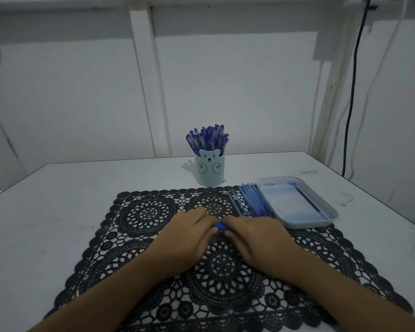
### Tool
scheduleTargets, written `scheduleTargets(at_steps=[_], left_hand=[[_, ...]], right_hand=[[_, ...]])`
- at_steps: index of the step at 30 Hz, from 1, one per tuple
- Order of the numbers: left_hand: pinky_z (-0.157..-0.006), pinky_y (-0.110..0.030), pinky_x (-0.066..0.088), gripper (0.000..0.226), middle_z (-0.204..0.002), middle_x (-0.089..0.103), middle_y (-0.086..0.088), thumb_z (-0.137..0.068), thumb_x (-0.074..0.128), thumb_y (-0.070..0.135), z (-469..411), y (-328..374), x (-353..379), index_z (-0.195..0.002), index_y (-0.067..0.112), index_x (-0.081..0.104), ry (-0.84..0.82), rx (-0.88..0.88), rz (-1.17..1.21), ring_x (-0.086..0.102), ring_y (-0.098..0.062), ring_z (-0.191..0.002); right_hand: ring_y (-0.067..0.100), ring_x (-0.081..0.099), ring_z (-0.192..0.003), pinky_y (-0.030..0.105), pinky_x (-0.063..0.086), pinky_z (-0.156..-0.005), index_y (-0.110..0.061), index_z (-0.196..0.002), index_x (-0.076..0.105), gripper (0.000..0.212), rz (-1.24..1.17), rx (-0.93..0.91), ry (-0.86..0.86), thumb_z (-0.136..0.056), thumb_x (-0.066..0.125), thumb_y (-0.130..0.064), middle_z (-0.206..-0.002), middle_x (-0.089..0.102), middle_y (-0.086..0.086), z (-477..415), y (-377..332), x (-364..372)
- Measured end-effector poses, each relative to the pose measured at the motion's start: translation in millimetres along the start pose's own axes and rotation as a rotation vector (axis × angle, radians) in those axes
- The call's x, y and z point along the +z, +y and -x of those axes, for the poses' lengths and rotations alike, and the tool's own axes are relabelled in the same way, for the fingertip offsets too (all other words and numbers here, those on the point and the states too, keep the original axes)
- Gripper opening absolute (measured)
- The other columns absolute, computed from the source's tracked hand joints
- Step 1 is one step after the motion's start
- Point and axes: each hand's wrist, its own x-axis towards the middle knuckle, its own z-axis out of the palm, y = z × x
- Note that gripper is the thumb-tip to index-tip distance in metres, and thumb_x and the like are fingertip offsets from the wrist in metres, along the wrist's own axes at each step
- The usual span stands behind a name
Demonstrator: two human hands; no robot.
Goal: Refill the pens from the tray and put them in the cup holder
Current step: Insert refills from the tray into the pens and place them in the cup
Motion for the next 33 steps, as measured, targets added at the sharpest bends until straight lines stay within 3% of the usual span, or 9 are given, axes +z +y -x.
scheduleTargets(at_steps=[8, 10, 12, 14, 18, 22, 26, 29, 33], left_hand=[[-0.071, -0.025, 0.034, 0.029, -0.087, 0.052, 0.006, -0.094, 0.035, 0.029, -1, -2, 2, -0.106, 0.018, 0.059, 0.014, 0.047, 0.038, 0.044, -0.006, -0.078], [-0.071, -0.023, 0.033, 0.028, -0.088, 0.054, 0.005, -0.094, 0.037, 0.029, -1, -2, 1, -0.106, 0.017, 0.059, 0.034, 0.049, 0.011, 0.045, -0.007, -0.079], [-0.069, -0.022, 0.030, 0.026, -0.089, 0.056, 0.004, -0.093, 0.039, 0.028, -1, -2, 1, -0.105, 0.017, 0.060, 0.062, 0.056, -0.041, 0.046, -0.009, -0.078], [-0.067, -0.024, 0.031, 0.025, -0.088, 0.056, 0.002, -0.093, 0.040, 0.026, -1, 0, 2, -0.103, 0.015, 0.060, 0.095, 0.079, -0.101, 0.047, -0.012, -0.076], [-0.063, -0.029, 0.033, 0.025, -0.088, 0.057, -0.001, -0.095, 0.040, 0.025, -2, 2, 2, -0.102, 0.012, 0.060, 0.144, 0.103, -0.155, 0.050, -0.017, -0.073], [-0.064, -0.031, 0.035, 0.026, -0.088, 0.057, -0.001, -0.095, 0.038, 0.025, -1, 3, 1, -0.103, 0.013, 0.059, 0.146, 0.104, -0.133, 0.051, -0.017, -0.074], [-0.064, -0.030, 0.034, 0.023, -0.088, 0.056, -0.001, -0.095, 0.038, 0.024, 0, 3, -1, -0.104, 0.013, 0.056, 0.153, 0.098, -0.126, 0.050, -0.016, -0.073], [-0.065, -0.028, 0.034, 0.024, -0.089, 0.057, 0.000, -0.095, 0.038, 0.025, -1, 3, 0, -0.103, 0.014, 0.058, 0.110, 0.072, -0.131, 0.049, -0.014, -0.074], [-0.064, -0.022, 0.033, 0.031, -0.085, 0.056, 0.004, -0.091, 0.038, 0.028, -2, 0, 2, -0.101, 0.013, 0.063, 0.129, -0.069, -0.054, 0.048, -0.009, -0.070]], right_hand=[[0.005, 0.048, -0.040, 0.016, 0.031, -0.038, -0.031, -0.087, 0.062, 0.027, -0.042, 0.048, 0.015, -0.087, 0.040, -0.047, -0.048, 0.055, -0.009, -1, 3, -4], [0.003, 0.052, -0.048, 0.018, 0.038, -0.043, -0.030, -0.091, 0.062, 0.034, -0.047, 0.057, -0.006, -0.087, 0.035, -0.050, -0.057, 0.060, -0.010, -1, 2, -4], [0.007, 0.057, -0.067, 0.023, 0.046, -0.057, -0.025, -0.096, 0.061, 0.050, -0.054, 0.073, -0.029, -0.085, 0.021, -0.052, -0.076, 0.062, -0.009, -1, 0, -2], [0.014, 0.055, -0.079, 0.024, 0.045, -0.068, -0.017, -0.098, 0.059, 0.055, -0.074, 0.062, -0.025, -0.085, 0.015, -0.047, -0.089, 0.058, -0.002, -1, -5, 0], [0.018, 0.054, -0.086, 0.028, 0.044, -0.075, -0.014, -0.107, 0.052, 0.030, -0.062, 0.068, -0.081, -0.098, 0.029, -0.031, -0.098, 0.056, 0.001, -3, -11, -5], [0.015, 0.058, -0.066, 0.032, 0.048, -0.056, -0.022, -0.098, 0.053, 0.042, -0.070, 0.061, -0.053, -0.090, 0.018, -0.045, -0.078, 0.061, -0.006, -1, -10, -15], [0.010, 0.052, -0.044, 0.028, 0.043, -0.038, -0.030, -0.095, 0.058, 0.035, -0.003, 0.033, -0.003, -0.089, 0.028, -0.048, -0.055, 0.059, -0.007, -1, 0, -12], [0.010, 0.058, -0.061, 0.029, 0.046, -0.054, -0.034, -0.104, 0.053, 0.040, -0.038, 0.098, -0.070, -0.090, 0.024, -0.057, -0.070, 0.063, -0.008, 1, 1, -15], [0.010, 0.052, -0.083, 0.026, 0.042, -0.073, -0.023, -0.113, 0.048, 0.025, -0.150, 0.232, -0.105, -0.097, 0.032, -0.034, -0.094, 0.052, -0.007, 1, 1, -16]])
